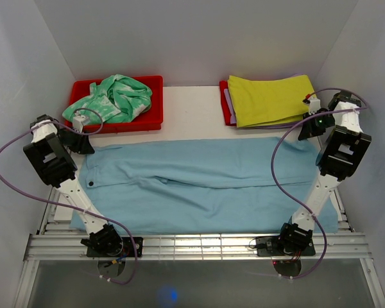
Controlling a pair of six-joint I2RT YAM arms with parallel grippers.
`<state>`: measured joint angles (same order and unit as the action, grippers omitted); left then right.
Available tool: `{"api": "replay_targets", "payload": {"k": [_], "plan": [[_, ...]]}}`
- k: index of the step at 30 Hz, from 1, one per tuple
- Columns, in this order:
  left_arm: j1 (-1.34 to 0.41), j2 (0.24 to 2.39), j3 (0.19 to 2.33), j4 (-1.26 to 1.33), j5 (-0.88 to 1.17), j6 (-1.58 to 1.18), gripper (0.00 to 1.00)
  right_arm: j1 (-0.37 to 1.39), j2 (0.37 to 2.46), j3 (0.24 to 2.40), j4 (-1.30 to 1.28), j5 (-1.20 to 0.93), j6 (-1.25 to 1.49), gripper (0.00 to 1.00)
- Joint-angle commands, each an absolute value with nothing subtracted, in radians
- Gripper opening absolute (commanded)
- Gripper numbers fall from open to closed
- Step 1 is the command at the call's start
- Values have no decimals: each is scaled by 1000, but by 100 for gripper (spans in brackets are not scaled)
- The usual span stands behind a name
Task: Fold and stack the trousers
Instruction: Fold the trousers
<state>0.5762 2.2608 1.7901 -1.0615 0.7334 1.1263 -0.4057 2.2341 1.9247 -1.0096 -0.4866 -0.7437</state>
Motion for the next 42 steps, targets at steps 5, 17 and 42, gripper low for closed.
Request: {"api": "replay_targets", "payload": {"k": [5,17,42], "plan": [[575,2250,1753,-1068,767,1146,20,-411,2149,1990,-1107,-538,-785,8],[581,2120,1810,-1031,804,1048,0,-411,2088,2032,-1149,-558,-813,8],[949,1502,1172,-1183,787,1764,0,-572,1522,1222,-1272,-373,-1403,8]]}}
